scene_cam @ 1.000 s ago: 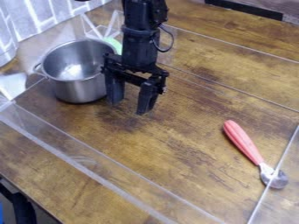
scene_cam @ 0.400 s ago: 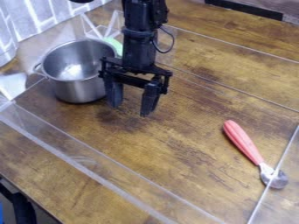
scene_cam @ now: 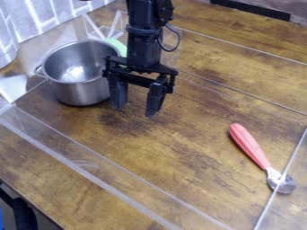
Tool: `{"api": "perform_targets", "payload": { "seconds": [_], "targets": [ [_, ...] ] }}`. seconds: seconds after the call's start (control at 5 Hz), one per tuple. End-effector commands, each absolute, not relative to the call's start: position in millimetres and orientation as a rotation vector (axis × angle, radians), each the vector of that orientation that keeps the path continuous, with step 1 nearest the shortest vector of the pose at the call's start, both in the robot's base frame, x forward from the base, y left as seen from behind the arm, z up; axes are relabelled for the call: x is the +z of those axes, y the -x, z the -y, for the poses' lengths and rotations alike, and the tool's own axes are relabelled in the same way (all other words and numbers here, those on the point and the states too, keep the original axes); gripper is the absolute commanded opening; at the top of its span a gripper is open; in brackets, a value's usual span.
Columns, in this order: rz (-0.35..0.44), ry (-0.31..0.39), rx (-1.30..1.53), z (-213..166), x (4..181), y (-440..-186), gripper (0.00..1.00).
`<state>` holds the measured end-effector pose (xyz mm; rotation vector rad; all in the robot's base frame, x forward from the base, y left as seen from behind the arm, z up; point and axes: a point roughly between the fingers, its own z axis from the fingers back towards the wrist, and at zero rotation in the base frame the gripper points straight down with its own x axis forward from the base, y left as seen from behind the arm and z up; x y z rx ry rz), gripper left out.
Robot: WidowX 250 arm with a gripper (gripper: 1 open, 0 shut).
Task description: Remove the green object from the silver pot and put it on the table
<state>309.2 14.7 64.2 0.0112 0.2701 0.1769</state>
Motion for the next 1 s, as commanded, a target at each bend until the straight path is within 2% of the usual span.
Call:
{"api": "perform_targets", "payload": {
  "seconds": [0.0, 0.2, 0.4, 0.6, 0.8],
  "targets": [
    [-0.225, -0.006, 0.227, -34, 76.4, -317, 0.0],
    [-0.233, -0.01, 0.198, -46, 55.2, -325, 1.0],
    [-0.238, -0.014, 0.165, -58, 36.8, -332, 0.0],
    [-0.237, -0.016, 0.136, -67, 35.9, -336, 0.0],
    [-0.226, 0.01, 0.17, -66, 41.3, -330, 0.0]
  ]
}}
